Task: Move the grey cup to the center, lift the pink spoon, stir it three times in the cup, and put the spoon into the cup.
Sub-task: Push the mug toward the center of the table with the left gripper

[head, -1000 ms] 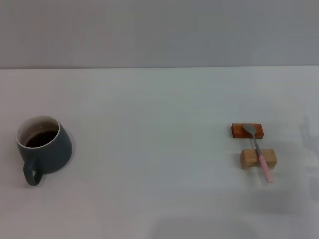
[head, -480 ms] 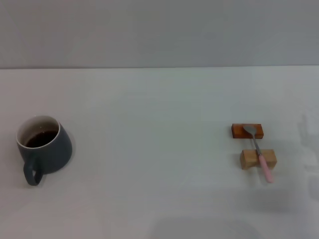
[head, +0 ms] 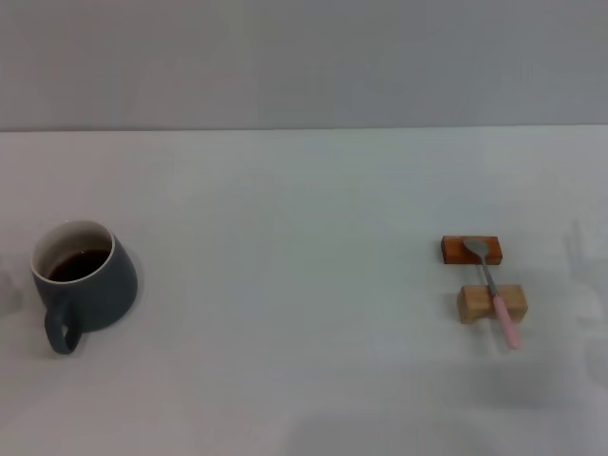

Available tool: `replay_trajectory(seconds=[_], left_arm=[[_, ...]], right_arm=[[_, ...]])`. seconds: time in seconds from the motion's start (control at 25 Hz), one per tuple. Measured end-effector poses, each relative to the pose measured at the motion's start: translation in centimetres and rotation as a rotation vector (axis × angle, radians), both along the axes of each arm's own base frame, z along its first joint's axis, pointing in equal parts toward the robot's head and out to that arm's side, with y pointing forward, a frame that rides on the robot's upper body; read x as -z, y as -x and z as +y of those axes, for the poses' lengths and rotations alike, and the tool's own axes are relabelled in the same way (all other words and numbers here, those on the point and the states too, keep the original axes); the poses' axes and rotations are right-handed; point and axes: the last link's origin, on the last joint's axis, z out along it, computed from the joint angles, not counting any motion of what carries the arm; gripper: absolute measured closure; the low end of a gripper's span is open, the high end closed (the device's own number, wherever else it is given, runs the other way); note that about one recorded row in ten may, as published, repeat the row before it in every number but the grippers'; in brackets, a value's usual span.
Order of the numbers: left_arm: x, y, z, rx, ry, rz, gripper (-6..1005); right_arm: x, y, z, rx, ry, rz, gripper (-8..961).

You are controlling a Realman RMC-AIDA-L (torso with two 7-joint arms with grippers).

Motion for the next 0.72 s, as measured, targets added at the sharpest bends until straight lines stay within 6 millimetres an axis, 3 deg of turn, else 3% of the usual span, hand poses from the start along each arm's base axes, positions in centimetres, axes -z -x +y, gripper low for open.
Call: replay_trajectory(seconds=[0.72], left_arm=[[2.7, -3.1, 0.9, 0.173, 0.167, 0.014, 968]], right_arm=[[0.0, 0.1, 0.0, -0.002, -0.002, 0.002, 321]])
